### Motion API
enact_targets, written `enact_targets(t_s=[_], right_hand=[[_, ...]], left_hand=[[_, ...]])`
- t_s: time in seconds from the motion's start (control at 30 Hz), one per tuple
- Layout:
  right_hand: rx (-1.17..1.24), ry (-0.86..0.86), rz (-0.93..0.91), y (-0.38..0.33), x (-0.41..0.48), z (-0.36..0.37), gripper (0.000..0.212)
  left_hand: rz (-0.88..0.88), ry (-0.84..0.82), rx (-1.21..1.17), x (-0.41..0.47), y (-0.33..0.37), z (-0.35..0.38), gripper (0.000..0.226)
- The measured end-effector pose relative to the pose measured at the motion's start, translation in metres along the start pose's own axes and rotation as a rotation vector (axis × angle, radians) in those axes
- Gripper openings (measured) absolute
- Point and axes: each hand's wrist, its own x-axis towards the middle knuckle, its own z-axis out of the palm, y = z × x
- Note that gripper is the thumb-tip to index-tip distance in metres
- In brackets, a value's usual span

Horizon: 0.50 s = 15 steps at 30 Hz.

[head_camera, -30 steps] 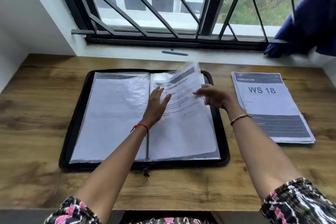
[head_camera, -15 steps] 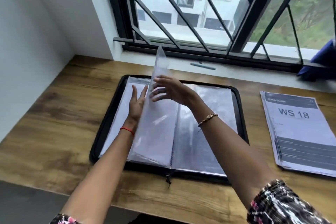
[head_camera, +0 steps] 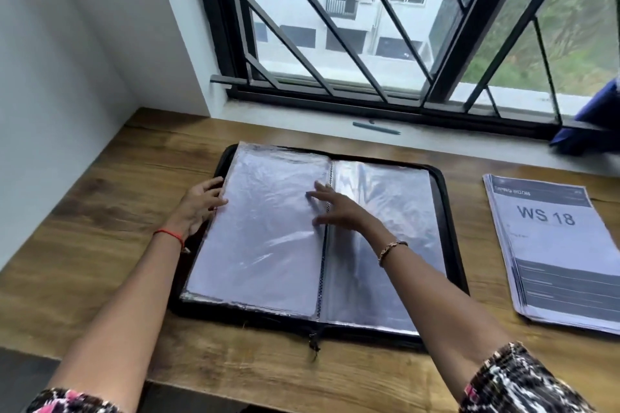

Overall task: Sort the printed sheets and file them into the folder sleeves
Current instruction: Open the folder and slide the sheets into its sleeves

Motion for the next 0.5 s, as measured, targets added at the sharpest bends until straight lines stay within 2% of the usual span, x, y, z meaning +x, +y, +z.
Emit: enact_targets(t_s=[0.07, 0.13, 0.2, 0.33, 0.5], right_hand=[[-0.147, -0.061, 0.003, 0.004, 0.0, 0.002, 0.072], [-0.191, -0.083, -0.001, 0.006, -0.001, 0.0, 0.075], [-0.15, -0.067, -0.011, 0.008, -0.004, -0.004, 0.075], [0.012, 0.125, 0.022, 0.02, -0.021, -0.027, 0.068], [0.079, 0.394, 0.188, 0.064, -0.063, -0.071, 0.053]], left_hand=[[-0.061, 0.22, 0.181, 0.018, -0.015, -0.008, 0.051], [0.018, 0.36, 0.426, 0.03, -0.021, 0.0, 0.049], [0.15, 0.421, 0.648, 0.033, -0.024, 0.021, 0.042], [0.354, 0.324, 0.875, 0.042, -0.032, 0.074, 0.046], [0.551, 0.088, 0.869, 0.045, -0.031, 0.166, 0.044]])
